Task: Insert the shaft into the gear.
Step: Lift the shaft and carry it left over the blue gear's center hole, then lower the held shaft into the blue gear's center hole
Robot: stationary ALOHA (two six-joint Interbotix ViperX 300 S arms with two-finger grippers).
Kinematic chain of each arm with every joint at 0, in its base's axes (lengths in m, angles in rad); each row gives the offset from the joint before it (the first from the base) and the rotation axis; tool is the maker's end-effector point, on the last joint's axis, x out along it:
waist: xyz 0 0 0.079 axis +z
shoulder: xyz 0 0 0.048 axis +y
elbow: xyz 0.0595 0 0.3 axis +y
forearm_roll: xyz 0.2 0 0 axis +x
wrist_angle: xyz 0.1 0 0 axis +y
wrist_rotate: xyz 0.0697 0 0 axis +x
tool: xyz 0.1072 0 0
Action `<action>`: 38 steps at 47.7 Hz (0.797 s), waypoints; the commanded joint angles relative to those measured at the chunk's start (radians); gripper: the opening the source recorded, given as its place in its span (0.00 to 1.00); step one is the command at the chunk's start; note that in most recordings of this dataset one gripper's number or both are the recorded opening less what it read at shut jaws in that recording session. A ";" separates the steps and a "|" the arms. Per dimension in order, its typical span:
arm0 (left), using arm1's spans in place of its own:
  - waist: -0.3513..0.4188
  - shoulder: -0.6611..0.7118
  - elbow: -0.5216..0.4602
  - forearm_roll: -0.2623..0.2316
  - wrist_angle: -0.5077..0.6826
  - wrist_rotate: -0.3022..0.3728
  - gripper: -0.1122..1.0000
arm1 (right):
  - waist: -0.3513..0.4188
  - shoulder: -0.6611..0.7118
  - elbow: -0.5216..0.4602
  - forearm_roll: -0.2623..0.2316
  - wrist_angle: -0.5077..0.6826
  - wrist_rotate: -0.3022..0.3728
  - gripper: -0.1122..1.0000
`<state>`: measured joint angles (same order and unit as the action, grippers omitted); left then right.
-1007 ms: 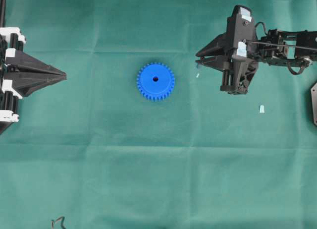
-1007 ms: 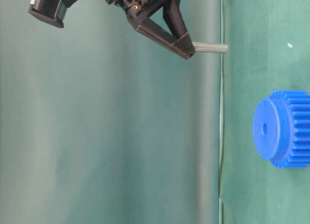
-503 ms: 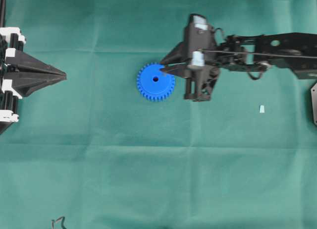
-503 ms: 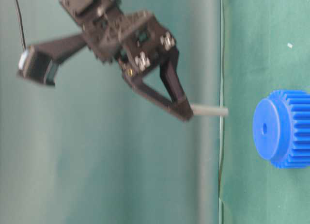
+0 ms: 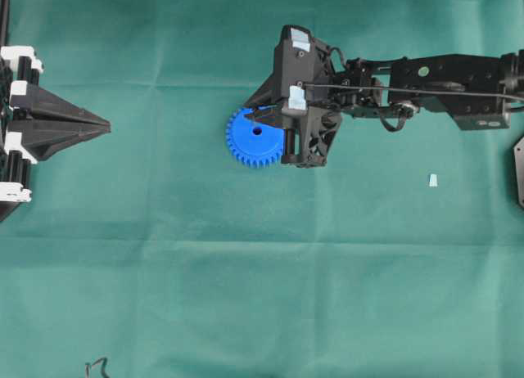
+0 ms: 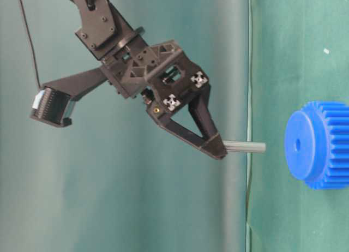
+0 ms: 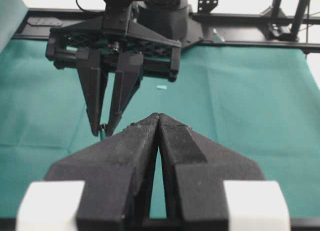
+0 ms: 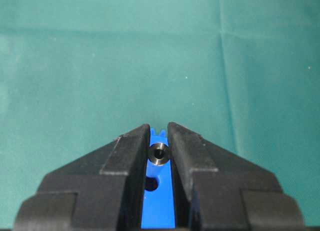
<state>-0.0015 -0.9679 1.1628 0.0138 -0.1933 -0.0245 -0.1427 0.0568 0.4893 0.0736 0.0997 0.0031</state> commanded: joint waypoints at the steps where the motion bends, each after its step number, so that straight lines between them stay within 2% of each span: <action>1: 0.000 0.003 -0.028 0.000 -0.005 0.002 0.10 | 0.002 0.005 -0.006 0.002 -0.028 0.003 0.24; 20: -0.002 0.005 -0.028 0.002 -0.005 0.002 0.10 | 0.003 0.114 0.011 0.023 -0.107 0.008 0.24; 38: -0.002 0.003 -0.028 0.002 -0.005 0.002 0.10 | 0.018 0.117 0.020 0.025 -0.124 0.008 0.24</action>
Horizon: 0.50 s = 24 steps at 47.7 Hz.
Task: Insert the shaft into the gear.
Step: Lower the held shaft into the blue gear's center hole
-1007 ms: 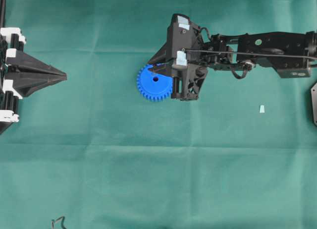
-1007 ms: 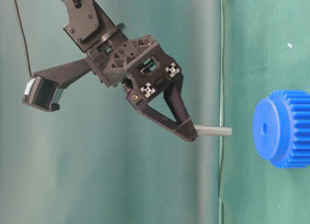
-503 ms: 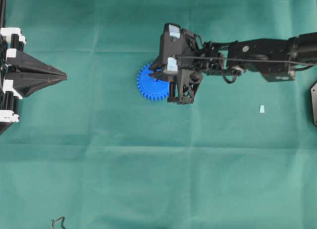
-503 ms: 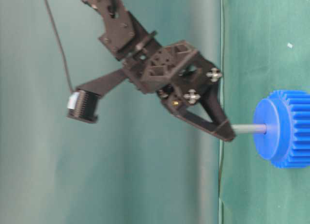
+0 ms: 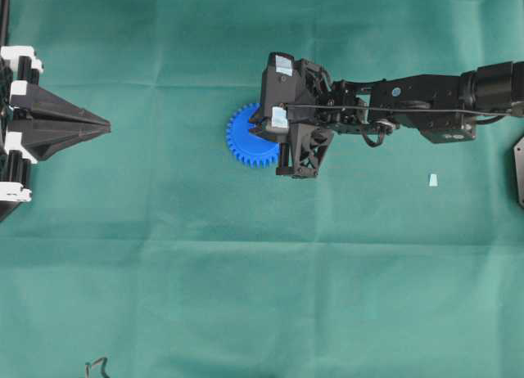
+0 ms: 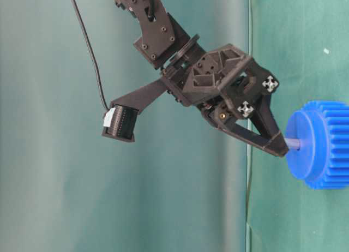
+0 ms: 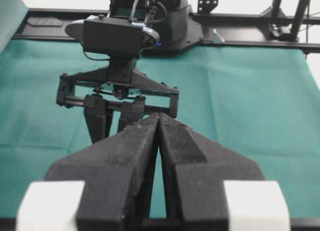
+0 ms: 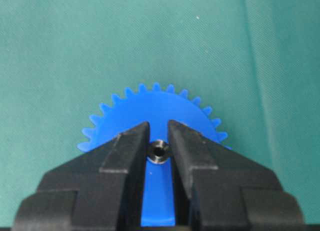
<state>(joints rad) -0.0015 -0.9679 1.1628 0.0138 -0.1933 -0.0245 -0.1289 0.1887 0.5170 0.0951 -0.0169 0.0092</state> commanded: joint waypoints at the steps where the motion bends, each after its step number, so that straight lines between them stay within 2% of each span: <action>1: -0.002 0.003 -0.028 0.002 -0.005 0.002 0.10 | 0.005 -0.015 -0.008 0.002 -0.008 0.002 0.24; 24: -0.002 0.003 -0.028 0.002 -0.003 0.002 0.10 | 0.005 0.009 -0.009 0.002 -0.032 0.002 0.24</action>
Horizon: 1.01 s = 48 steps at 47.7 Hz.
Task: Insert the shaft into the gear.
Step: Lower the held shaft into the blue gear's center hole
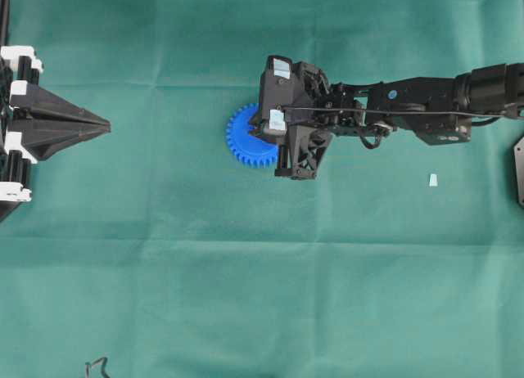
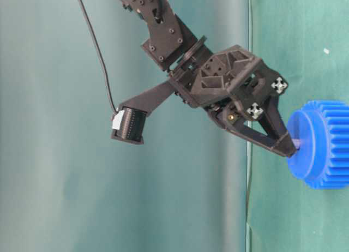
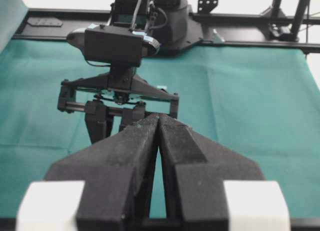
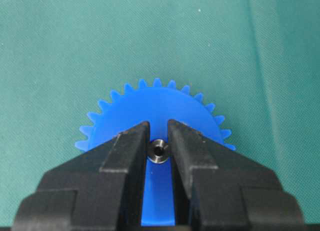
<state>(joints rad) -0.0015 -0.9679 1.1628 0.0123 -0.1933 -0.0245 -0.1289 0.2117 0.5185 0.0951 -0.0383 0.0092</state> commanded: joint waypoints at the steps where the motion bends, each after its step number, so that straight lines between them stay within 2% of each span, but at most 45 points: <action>1: -0.002 0.003 -0.028 0.003 -0.003 0.002 0.10 | 0.005 -0.014 -0.011 0.002 -0.009 0.002 0.24; 26: -0.002 0.005 -0.028 0.003 -0.003 0.000 0.10 | 0.005 -0.011 -0.012 0.005 -0.011 0.003 0.26; 30: -0.002 0.005 -0.028 0.003 -0.003 0.000 0.10 | 0.005 -0.011 -0.012 0.008 -0.014 0.003 0.40; 36: -0.002 0.003 -0.028 0.003 -0.003 0.000 0.10 | 0.005 -0.011 -0.009 0.011 -0.035 0.003 0.75; 40: -0.002 0.003 -0.028 0.003 -0.002 0.000 0.10 | 0.005 -0.011 -0.011 0.011 -0.043 0.003 0.93; 43: -0.002 0.003 -0.028 0.003 -0.002 0.000 0.10 | 0.005 -0.011 -0.011 0.011 -0.043 0.003 0.98; 48: -0.002 0.003 -0.028 0.003 0.003 0.000 0.10 | 0.005 -0.011 -0.012 0.012 -0.043 0.003 0.94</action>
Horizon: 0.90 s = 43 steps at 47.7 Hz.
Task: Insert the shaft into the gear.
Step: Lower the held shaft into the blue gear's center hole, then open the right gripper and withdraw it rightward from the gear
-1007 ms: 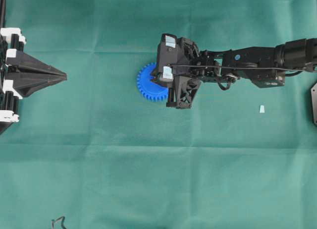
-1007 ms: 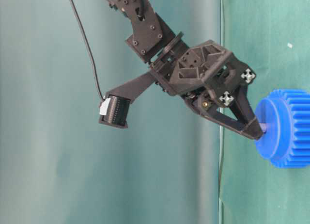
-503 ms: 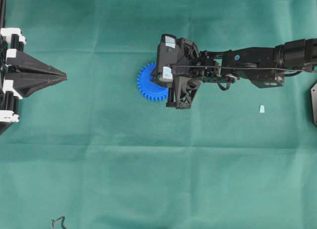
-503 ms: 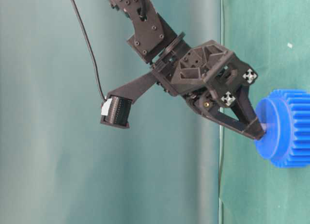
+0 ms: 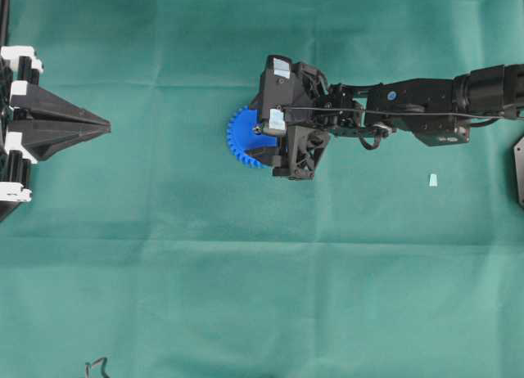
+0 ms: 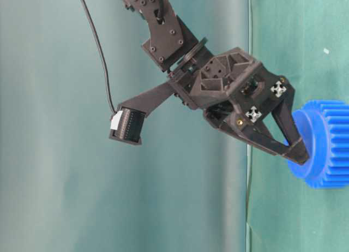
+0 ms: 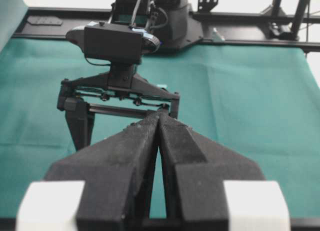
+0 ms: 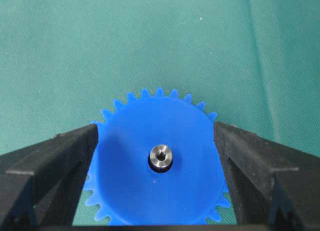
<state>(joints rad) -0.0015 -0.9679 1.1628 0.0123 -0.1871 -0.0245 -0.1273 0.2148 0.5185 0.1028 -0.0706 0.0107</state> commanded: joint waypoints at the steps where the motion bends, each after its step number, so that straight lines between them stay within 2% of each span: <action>1: -0.002 0.003 -0.028 0.003 -0.003 0.000 0.10 | 0.003 -0.014 -0.011 0.005 -0.012 0.002 0.93; 12: -0.002 0.003 -0.028 0.003 -0.002 -0.002 0.10 | 0.005 -0.060 -0.018 0.006 0.038 0.002 0.94; 22: -0.002 0.002 -0.028 0.003 -0.003 0.000 0.10 | 0.003 -0.184 -0.025 0.006 0.100 0.002 0.94; 29: 0.000 -0.003 -0.028 0.003 -0.002 -0.002 0.10 | 0.003 -0.247 -0.023 0.005 0.107 0.000 0.94; 43: -0.002 -0.003 -0.028 0.003 0.000 0.000 0.10 | 0.005 -0.285 0.012 0.005 0.109 0.000 0.94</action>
<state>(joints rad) -0.0015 -0.9741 1.1628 0.0138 -0.1810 -0.0245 -0.1243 -0.0245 0.5277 0.1058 0.0414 0.0107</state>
